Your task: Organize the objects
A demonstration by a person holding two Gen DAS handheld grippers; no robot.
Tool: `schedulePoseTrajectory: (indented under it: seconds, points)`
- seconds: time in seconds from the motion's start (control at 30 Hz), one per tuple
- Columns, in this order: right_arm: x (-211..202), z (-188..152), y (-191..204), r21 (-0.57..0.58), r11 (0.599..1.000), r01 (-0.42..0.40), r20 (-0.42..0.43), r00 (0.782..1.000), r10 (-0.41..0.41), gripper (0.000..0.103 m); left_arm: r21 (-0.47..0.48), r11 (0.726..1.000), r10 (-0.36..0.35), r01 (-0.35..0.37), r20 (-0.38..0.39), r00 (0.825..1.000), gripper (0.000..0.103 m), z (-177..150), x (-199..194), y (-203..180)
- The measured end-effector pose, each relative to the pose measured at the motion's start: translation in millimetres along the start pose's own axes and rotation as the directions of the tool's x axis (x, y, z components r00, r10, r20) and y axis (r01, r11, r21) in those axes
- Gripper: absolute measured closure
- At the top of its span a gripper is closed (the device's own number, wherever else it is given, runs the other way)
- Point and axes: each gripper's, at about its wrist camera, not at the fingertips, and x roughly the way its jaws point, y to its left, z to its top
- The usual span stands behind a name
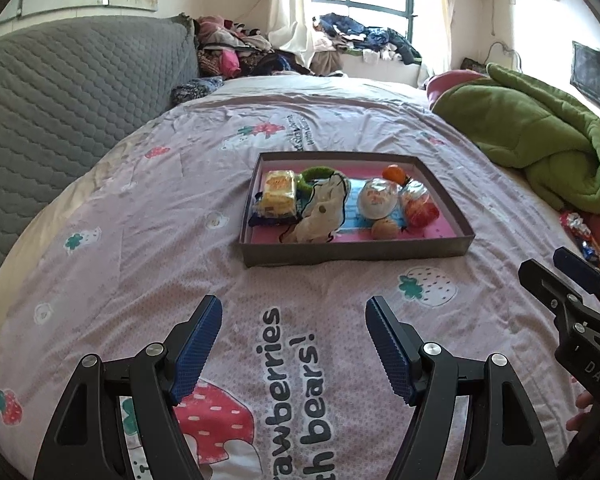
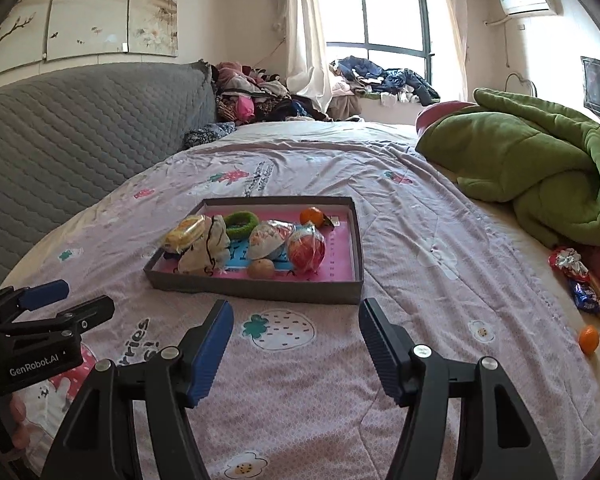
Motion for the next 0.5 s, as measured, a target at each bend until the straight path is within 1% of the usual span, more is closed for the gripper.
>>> schedulePoseTrajectory:
  seconds: [0.1, 0.23, 0.4, 0.5]
  points:
    - [2, -6, 1, -0.004, 1.000, -0.007, 0.007, 1.000, 0.007, 0.038, 0.005, 1.000, 0.003, -0.003, -0.001, 1.000, 0.027, -5, 5, 0]
    - [7, -11, 3, -0.012, 1.000, -0.006, 0.003, 1.000, 0.006, 0.038, -0.005, 1.000, 0.003, -0.003, -0.023, 1.000, 0.027, -12, 14, 1]
    - [15, -18, 5, -0.025, 1.000, 0.001, -0.025, 1.000, -0.001, 0.038, -0.013, 1.000, 0.012, -0.012, -0.036, 0.999, 0.027, -18, 20, 5]
    - [18, -23, 5, -0.030, 1.000, 0.008, -0.034, 0.999, -0.009, 0.038, -0.019, 1.000, 0.004, -0.005, -0.040, 0.999, 0.027, -20, 22, 7]
